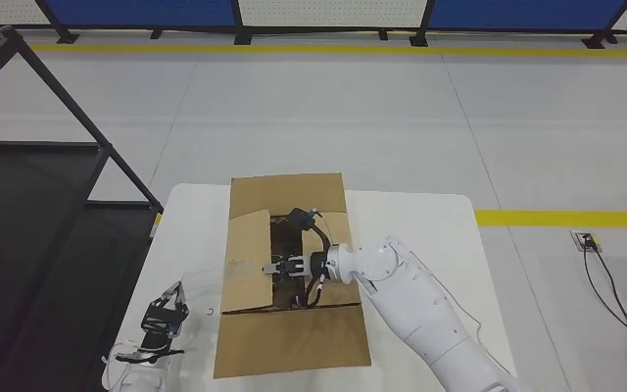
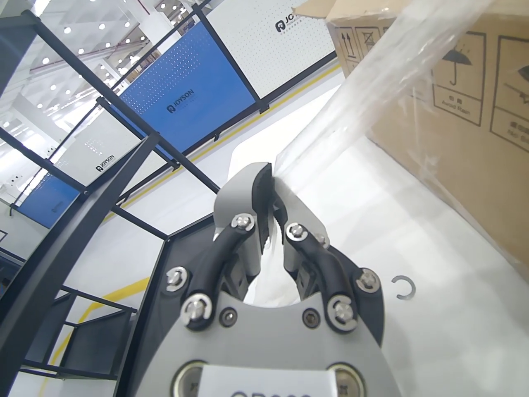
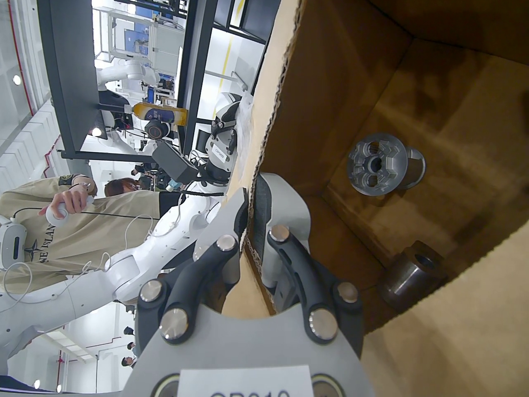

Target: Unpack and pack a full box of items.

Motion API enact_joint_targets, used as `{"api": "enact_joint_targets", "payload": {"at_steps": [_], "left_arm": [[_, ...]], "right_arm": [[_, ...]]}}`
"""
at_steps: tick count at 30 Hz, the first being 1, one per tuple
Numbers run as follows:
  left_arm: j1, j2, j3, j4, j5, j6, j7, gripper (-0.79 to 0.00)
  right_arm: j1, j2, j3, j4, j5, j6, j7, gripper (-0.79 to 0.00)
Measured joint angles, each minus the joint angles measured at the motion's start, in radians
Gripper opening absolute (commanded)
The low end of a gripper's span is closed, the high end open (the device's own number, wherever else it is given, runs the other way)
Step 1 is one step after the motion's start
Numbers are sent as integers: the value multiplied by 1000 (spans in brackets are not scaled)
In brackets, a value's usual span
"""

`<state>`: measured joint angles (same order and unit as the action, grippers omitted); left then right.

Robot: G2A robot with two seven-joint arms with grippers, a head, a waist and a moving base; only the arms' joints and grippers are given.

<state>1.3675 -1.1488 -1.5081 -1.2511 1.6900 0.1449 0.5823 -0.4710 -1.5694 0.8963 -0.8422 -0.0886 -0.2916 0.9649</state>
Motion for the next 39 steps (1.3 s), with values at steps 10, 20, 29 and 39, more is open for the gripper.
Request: {"api": "enact_joint_targets", "payload": {"at_steps": [10, 20, 29, 39], "left_arm": [[1, -4, 0, -2, 5, 5, -3, -308], [1, -6, -7, 3, 8, -7, -3, -311], [13, -9, -6, -24, 16, -12, 2, -326], [13, -11, -12, -35, 19, -18, -2, -329]], "right_arm": [[4, -2, -9, -1, 1, 4, 4, -785], [13, -6, -17, 7, 4, 7, 1, -785], [29, -5, -29, -2, -68, 44, -47, 0], [-26, 46, -12, -256, -384, 171, -110, 0]]}}
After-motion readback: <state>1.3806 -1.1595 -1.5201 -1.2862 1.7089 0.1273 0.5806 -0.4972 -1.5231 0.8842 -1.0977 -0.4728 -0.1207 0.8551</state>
